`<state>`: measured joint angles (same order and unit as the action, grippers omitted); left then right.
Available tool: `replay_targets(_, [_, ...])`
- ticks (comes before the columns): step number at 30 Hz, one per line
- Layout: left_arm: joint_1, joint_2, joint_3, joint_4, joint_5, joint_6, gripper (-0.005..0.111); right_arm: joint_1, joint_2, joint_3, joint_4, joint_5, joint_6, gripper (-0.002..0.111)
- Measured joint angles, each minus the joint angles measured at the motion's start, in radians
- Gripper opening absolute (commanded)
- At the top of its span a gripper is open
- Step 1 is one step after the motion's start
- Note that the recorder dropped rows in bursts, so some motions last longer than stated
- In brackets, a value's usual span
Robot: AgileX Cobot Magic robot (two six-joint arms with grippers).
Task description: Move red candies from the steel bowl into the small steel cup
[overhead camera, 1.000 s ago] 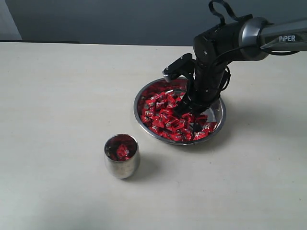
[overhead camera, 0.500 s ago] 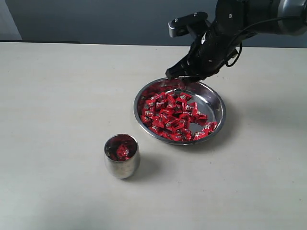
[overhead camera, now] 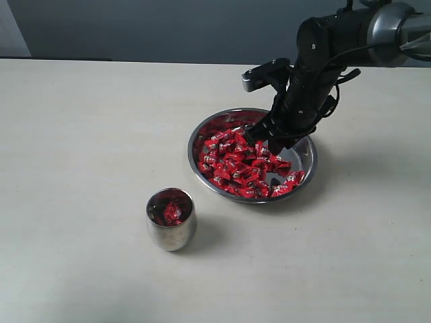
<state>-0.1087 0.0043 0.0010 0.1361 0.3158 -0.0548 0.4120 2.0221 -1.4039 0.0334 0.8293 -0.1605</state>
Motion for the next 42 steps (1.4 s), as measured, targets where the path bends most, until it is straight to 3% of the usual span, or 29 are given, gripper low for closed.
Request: replay_targets(42, [0.000,0.000,0.000,0.000,0.000,0.000,0.000,0.000,0.090,0.000,-0.024,-0.023,-0.001,0.030])
